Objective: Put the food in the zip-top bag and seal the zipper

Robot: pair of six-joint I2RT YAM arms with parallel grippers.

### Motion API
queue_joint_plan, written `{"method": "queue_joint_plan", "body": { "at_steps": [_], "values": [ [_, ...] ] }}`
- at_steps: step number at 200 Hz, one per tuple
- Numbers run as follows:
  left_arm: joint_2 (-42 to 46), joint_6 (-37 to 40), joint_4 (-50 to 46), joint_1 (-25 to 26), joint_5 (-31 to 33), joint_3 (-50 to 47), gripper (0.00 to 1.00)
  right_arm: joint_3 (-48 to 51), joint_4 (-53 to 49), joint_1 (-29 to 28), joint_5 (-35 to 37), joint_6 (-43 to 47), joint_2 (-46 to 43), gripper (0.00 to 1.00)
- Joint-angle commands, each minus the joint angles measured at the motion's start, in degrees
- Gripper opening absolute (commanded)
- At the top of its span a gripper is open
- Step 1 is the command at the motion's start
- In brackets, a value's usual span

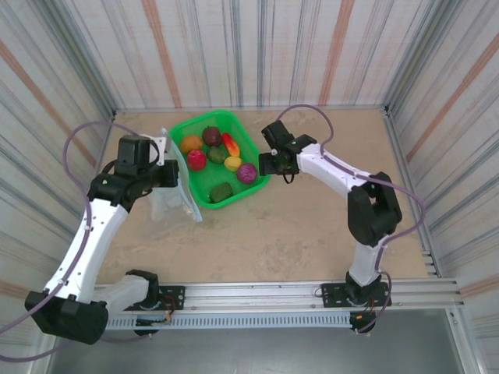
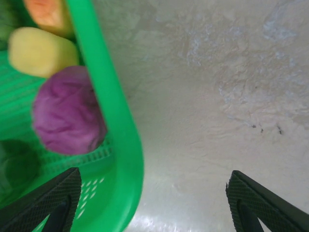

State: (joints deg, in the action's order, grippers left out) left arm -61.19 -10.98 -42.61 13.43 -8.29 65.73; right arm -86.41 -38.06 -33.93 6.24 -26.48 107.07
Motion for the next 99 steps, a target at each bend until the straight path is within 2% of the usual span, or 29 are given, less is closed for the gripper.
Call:
{"method": "queue_joint_plan", "body": {
  "at_steps": [1,44,72,99],
  "values": [
    [2.2,2.0,-1.3,0.9,-1.9,-0.6,0.0,-2.1,-4.1,-0.5,0.6,-0.4,2.7,0.77],
    [2.9,2.0,0.1,2.2,-1.7,-3.1,0.0,5.0,-4.9,-0.4,9.9,-4.2,-0.5,0.72],
    [2.2,1.0,1.7,3.7,-1.8,-3.7,0.0,16.3,-2.5,-0.1,12.8,-6.9,-10.2,0.72],
    [0.2,0.4,3.6,7.4,-2.1,-3.0,0.0,26.5,-3.9,0.7,16.8,-9.3,-20.7,0.73]
  ]
}}
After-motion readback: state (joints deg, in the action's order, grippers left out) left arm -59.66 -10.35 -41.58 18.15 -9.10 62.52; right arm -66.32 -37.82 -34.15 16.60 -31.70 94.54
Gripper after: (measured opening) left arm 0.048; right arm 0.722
